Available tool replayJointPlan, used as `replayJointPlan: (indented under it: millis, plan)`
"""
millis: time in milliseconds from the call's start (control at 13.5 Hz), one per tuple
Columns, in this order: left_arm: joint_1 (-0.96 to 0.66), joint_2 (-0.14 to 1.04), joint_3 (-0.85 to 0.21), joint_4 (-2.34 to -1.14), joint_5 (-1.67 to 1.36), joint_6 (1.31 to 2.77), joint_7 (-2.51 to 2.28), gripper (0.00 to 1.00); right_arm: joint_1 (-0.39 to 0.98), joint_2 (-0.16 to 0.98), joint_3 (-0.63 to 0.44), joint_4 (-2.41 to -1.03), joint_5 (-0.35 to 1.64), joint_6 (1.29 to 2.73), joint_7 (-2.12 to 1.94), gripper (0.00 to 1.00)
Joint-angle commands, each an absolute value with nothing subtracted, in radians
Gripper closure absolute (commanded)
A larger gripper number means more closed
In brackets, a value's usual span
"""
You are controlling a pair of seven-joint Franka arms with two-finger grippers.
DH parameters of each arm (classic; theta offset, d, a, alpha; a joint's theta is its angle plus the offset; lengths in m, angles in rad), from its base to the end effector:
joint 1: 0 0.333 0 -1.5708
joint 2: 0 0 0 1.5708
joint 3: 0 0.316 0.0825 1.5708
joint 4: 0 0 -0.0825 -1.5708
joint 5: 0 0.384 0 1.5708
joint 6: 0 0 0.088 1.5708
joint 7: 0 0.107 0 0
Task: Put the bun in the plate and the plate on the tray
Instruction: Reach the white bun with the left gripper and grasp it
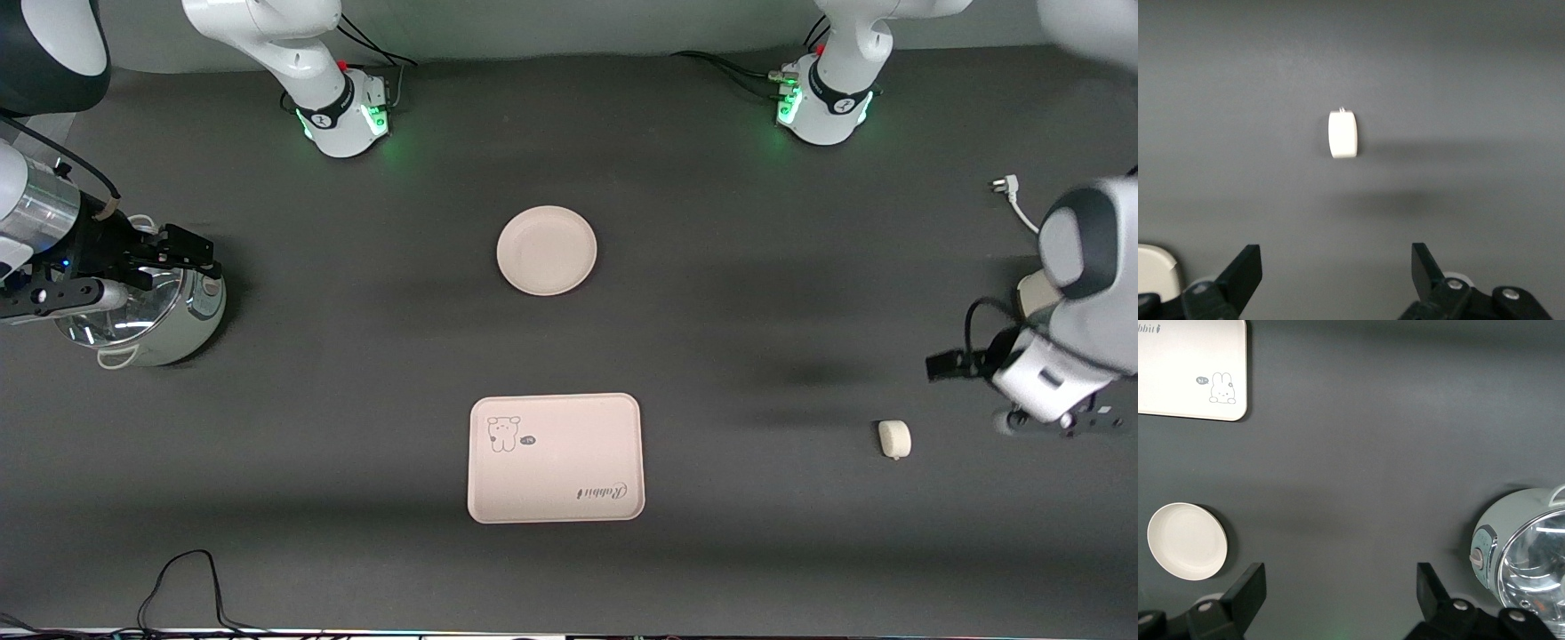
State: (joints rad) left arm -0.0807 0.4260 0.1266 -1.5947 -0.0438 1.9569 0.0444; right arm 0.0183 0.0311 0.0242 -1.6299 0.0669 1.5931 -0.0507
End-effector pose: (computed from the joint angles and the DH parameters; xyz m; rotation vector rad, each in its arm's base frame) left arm 0.6680 0.0177 0.3834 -3.1304 -0.0150 0.0951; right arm 0.5619 0.0307 0.5814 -3.0689 -0.1373 0.1039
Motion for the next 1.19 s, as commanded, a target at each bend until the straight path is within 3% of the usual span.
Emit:
replayJointPlan:
  millis: [0,297,520,668,742,891,965,1114]
  plan:
    - [-0.063,0.581,0.127,-1.566,-0.107,2.084,0.06,0.0,0.031,0.023,0.003,-1.629,0.069,1.583,-0.048,0.0]
    - [-0.063,0.708,0.103,-1.569,-0.114,2.273,0.063,0.0,0.04,0.012,-0.005,-1.626,-0.015,1.582,-0.037,0.0]
    - [-0.061,0.742,0.103,-1.568,-0.112,2.309,0.104,0.0,0.041,0.012,-0.002,-1.625,-0.012,1.582,-0.031,0.0]
    - [-0.061,0.77,0.103,-1.568,-0.112,2.357,0.106,0.06,0.04,0.026,0.0,-1.614,-0.008,1.582,-0.032,0.0]
    - [-0.061,0.778,0.103,-1.568,-0.112,2.365,0.106,0.12,0.04,0.028,-0.002,-1.615,0.011,1.583,-0.031,0.0]
    - [-0.058,0.779,0.103,-1.568,-0.104,2.364,0.118,0.52,0.035,0.06,-0.005,-1.612,0.031,1.588,-0.032,0.0]
    - [-0.054,0.778,0.103,-1.568,-0.106,2.362,0.136,0.61,0.028,0.084,-0.006,-1.608,0.056,1.6,-0.032,0.0]
    - [-0.054,0.776,0.103,-1.565,-0.106,2.353,0.146,0.62,0.011,0.144,-0.018,-1.557,0.113,1.605,-0.031,0.0]
